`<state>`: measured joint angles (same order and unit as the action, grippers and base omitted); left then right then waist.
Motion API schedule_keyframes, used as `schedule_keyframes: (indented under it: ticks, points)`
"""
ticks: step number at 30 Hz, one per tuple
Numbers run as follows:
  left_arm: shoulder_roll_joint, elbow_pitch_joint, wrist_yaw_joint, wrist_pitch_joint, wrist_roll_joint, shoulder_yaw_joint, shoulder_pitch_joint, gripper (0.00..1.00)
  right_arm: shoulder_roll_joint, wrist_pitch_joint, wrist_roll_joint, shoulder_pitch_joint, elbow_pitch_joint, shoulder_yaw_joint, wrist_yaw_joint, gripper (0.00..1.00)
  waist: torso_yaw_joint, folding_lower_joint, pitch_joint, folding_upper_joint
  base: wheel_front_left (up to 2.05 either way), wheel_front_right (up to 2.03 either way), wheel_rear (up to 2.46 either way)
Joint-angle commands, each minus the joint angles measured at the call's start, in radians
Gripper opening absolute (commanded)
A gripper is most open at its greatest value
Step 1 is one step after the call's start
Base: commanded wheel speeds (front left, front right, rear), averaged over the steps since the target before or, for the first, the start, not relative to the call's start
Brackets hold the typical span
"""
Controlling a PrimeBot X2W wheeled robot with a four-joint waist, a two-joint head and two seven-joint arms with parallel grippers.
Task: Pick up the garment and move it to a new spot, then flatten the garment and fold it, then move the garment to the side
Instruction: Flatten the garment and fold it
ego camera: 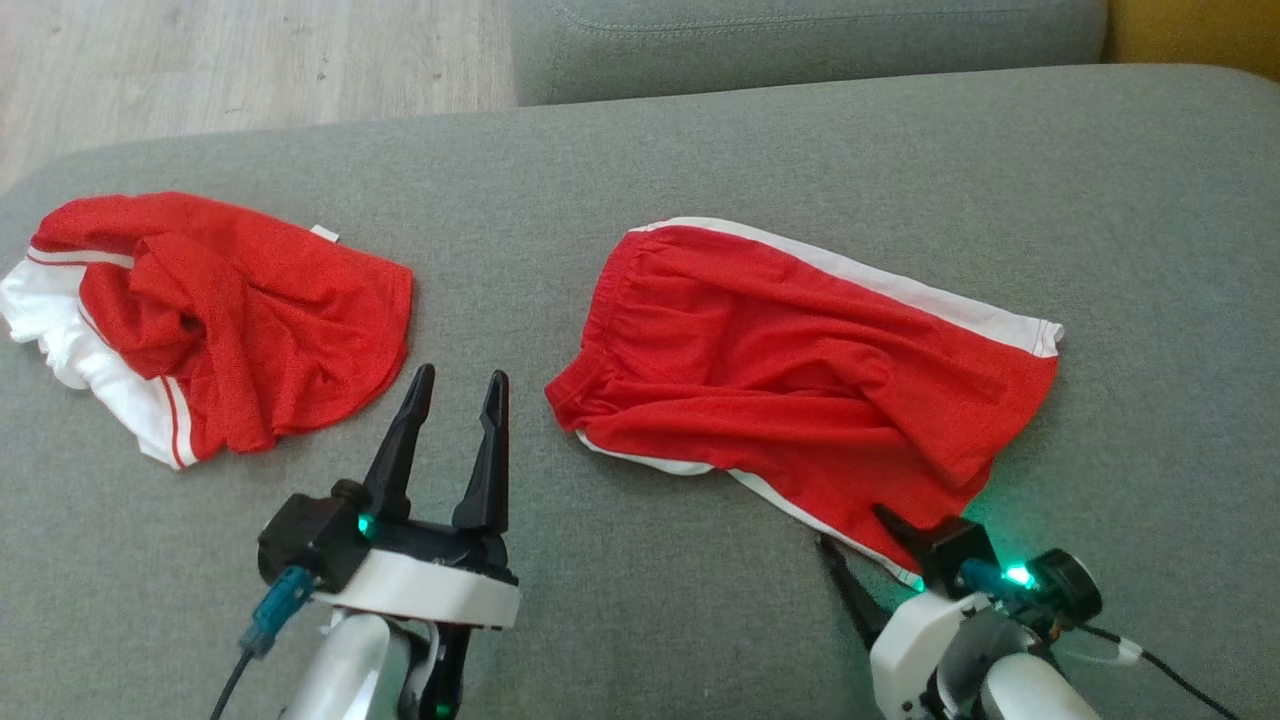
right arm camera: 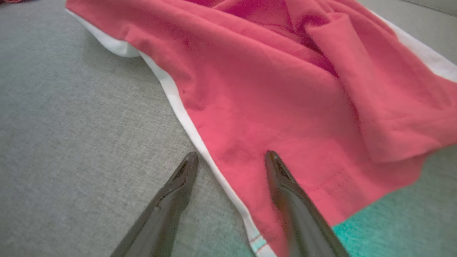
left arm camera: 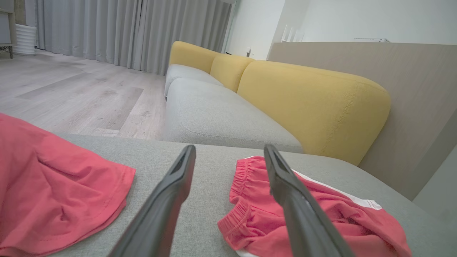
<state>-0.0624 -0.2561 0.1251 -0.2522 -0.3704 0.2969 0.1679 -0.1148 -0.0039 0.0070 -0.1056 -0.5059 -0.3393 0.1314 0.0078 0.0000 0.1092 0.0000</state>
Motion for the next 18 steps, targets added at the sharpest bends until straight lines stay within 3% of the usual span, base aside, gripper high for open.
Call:
schedule_keyframes:
  ticks: [1,12,18]
  points:
    - [-0.007,0.033,0.006,-0.01,-0.003,-0.032,0.042,1.0,-0.011,0.015,-0.009,-0.028,0.003,-0.013,-0.001,0.0,0.001,0.0,0.003,0.0,0.0,0.0,0.0]
    - [-0.004,0.032,0.006,-0.01,0.002,-0.038,0.038,1.0,-0.079,0.02,-0.035,-0.081,0.017,0.157,-0.001,0.0,-0.025,0.0,-0.004,0.0,0.0,0.0,0.0]
    - [-0.002,0.035,0.006,-0.01,0.003,-0.031,0.043,1.0,-0.125,0.024,-0.054,-0.161,0.016,0.197,-0.001,0.0,-0.029,0.0,0.006,0.0,0.0,0.0,0.0]
